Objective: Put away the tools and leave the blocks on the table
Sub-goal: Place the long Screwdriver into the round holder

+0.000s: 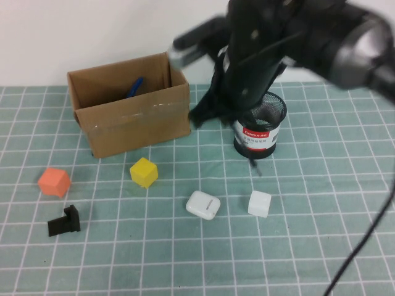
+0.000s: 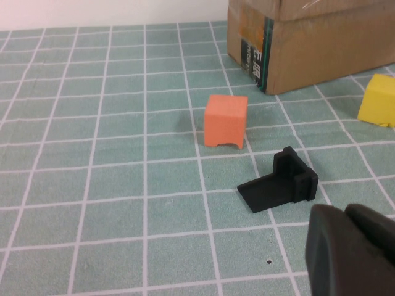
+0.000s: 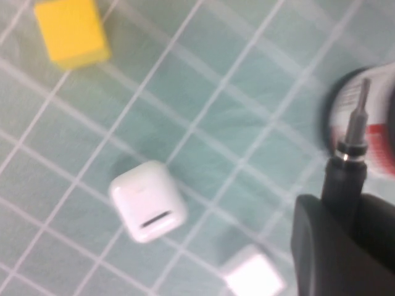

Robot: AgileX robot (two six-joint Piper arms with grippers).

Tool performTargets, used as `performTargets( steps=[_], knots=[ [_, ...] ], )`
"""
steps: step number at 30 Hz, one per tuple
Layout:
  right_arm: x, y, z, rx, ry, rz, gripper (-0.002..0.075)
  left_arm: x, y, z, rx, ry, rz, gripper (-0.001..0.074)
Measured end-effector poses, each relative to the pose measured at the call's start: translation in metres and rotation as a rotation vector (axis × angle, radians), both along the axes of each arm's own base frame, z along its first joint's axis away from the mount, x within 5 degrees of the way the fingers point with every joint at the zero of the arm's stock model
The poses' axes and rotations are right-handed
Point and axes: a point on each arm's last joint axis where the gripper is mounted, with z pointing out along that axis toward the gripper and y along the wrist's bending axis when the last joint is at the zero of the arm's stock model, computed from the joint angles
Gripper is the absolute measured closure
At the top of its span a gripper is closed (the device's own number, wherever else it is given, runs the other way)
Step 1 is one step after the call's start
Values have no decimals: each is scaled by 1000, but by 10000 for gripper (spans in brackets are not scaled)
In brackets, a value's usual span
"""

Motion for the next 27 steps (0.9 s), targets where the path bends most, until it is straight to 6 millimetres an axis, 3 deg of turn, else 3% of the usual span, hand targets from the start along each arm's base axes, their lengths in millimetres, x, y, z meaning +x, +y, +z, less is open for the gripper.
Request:
performTargets(
  steps=[6, 13, 18, 27],
  knots=[
    [-14, -35, 32, 23, -122, -74, 735, 0, 0, 0, 0, 0, 0, 735],
    [-23, -81, 32, 202, -226, -139, 735, 0, 0, 0, 0, 0, 0, 735],
    [-24, -92, 9, 376, -427, -81, 735, 0, 0, 0, 0, 0, 0, 735],
    [-14, -76, -50, 627, -753, 76, 735, 0, 0, 0, 0, 0, 0, 735]
  ],
)
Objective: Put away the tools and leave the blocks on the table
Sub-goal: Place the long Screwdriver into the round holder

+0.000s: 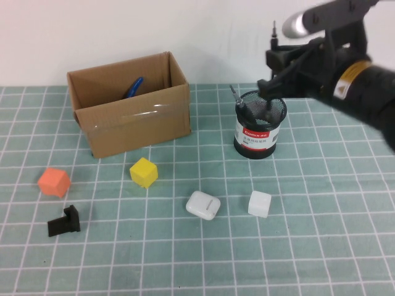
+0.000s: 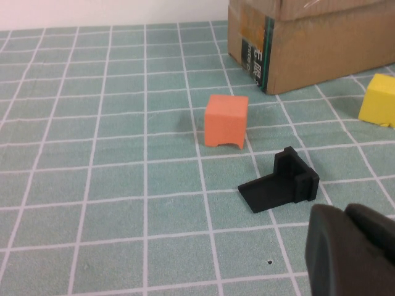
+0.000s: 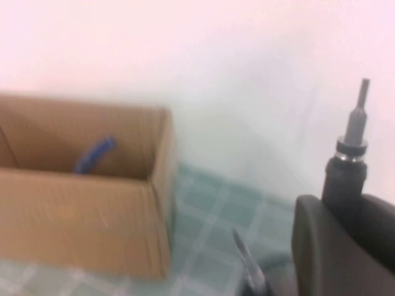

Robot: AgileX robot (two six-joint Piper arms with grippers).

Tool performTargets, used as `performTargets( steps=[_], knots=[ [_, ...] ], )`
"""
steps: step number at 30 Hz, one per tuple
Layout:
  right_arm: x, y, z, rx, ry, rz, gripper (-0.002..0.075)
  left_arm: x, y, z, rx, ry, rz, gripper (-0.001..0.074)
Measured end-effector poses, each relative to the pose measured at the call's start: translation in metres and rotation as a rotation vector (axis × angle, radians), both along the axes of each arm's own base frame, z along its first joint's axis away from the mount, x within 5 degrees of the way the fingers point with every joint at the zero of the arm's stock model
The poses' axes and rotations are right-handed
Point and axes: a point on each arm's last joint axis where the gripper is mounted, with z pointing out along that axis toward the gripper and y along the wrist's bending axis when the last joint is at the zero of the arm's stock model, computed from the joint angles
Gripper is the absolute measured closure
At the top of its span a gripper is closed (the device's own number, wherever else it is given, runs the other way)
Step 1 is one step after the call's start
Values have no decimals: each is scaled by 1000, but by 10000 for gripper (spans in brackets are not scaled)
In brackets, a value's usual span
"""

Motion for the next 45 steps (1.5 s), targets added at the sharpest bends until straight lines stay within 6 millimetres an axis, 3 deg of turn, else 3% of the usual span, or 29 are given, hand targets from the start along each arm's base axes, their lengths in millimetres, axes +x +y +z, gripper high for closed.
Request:
performTargets(
  steps=[5, 11, 17, 25, 32, 35, 42, 45],
  knots=[
    [20, 5, -23, -33, -56, -11, 735, 0, 0, 0, 0, 0, 0, 735],
    [46, -5, -44, -24, -65, -74, 735, 0, 0, 0, 0, 0, 0, 735],
    [64, 3, -58, -67, -56, -71, 735, 0, 0, 0, 0, 0, 0, 735],
    [77, 6, -89, -171, -37, -86, 734, 0, 0, 0, 0, 0, 0, 735],
    [77, 7, -92, -232, -67, -85, 730, 0, 0, 0, 0, 0, 0, 735],
    [77, 7, -92, -231, -59, -87, 685, 0, 0, 0, 0, 0, 0, 735],
    [76, 5, -91, -212, -9, -95, 427, 0, 0, 0, 0, 0, 0, 735],
    [74, 4, -86, -219, -8, -92, 389, 0, 0, 0, 0, 0, 0, 735]
  ],
)
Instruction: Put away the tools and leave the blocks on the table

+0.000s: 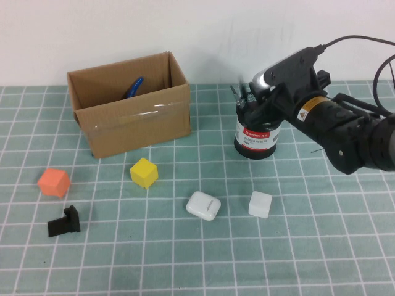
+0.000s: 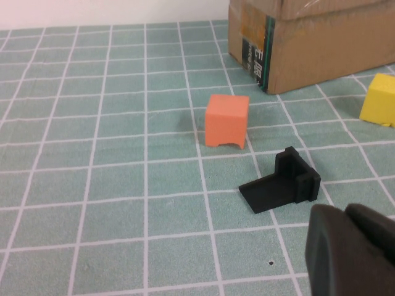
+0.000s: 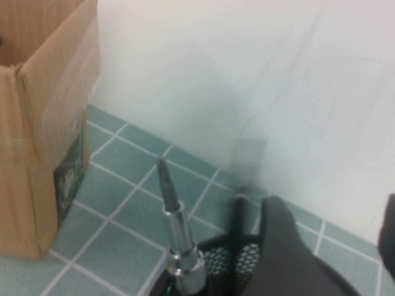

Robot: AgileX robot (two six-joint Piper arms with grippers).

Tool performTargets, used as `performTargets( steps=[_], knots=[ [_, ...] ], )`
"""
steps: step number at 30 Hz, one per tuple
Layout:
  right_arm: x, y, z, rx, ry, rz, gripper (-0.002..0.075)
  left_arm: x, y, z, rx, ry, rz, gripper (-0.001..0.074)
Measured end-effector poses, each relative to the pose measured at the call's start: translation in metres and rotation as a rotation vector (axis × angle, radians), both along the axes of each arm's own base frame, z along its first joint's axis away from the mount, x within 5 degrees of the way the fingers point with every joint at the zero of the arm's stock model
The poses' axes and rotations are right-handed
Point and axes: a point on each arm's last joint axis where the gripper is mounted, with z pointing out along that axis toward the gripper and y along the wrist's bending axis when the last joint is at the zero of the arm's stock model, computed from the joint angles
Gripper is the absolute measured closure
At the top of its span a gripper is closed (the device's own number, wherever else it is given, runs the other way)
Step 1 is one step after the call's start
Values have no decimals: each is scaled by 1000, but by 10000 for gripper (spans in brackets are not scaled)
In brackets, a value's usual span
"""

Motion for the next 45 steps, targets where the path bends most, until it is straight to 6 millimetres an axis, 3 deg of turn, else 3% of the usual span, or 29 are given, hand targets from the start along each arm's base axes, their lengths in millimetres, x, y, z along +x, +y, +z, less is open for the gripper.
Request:
performTargets(
  steps=[5, 11, 14, 16, 17, 22, 26, 31, 37, 45],
  knots=[
    [-10, -1, 18, -50, 10, 22, 389, 0, 0, 0, 0, 0, 0, 735],
    [-42, -9, 57, -11, 157, 2, 410, 0, 0, 0, 0, 0, 0, 735],
    [-68, -16, 76, 34, 206, -5, 570, 0, 0, 0, 0, 0, 0, 735],
    [-88, -24, 88, 42, 201, -4, 718, 0, 0, 0, 0, 0, 0, 735],
    [-96, -26, 93, 48, 201, -3, 732, 0, 0, 0, 0, 0, 0, 735],
    [-147, -52, 126, 98, 280, -36, 732, 0, 0, 0, 0, 0, 0, 735],
    [-179, -69, 141, 92, 332, -53, 732, 0, 0, 0, 0, 0, 0, 735],
    [-200, -83, 154, 23, 270, -77, 732, 0, 0, 0, 0, 0, 0, 735],
    [-217, -95, 150, -81, 357, -110, 732, 0, 0, 0, 0, 0, 0, 735],
    [-244, -112, 153, -120, 339, -121, 732, 0, 0, 0, 0, 0, 0, 735]
  ],
)
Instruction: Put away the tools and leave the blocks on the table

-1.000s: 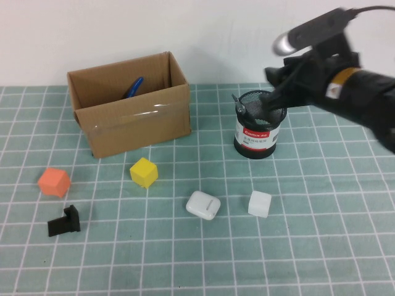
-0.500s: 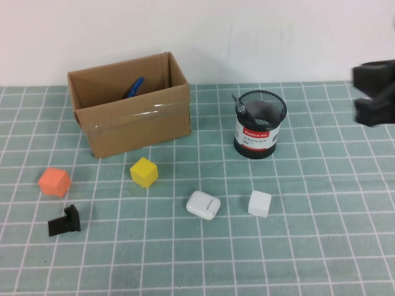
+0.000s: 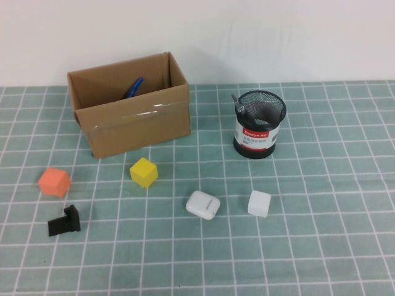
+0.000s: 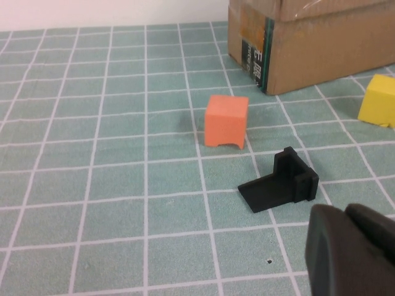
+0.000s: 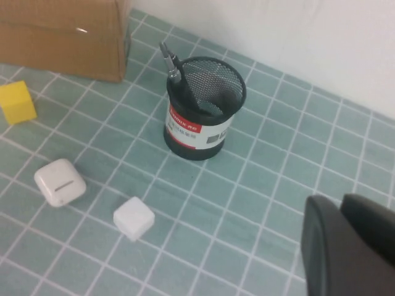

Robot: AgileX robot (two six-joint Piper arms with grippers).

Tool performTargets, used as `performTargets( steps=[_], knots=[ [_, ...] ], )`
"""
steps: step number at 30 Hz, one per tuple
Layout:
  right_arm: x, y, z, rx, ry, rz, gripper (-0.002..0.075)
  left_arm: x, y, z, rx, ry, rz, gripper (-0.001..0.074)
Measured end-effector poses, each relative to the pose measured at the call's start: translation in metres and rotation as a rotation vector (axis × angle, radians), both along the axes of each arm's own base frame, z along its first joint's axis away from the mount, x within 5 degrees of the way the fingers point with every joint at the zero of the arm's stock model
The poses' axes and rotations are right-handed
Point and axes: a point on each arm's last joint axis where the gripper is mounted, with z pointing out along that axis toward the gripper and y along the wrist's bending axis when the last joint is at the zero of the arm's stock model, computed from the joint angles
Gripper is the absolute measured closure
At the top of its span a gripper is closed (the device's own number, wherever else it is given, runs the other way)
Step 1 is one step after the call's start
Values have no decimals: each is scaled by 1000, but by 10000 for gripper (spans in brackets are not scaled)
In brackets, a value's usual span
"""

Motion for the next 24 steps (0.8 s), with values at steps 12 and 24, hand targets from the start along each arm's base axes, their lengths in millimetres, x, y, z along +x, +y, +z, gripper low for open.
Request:
performTargets(
  steps=[12, 24],
  knots=[
    [-80, -50, -132, 150, -369, -292, 732, 0, 0, 0, 0, 0, 0, 735],
    [-87, -52, -214, 182, -329, -342, 732, 0, 0, 0, 2, 0, 0, 735]
  ],
)
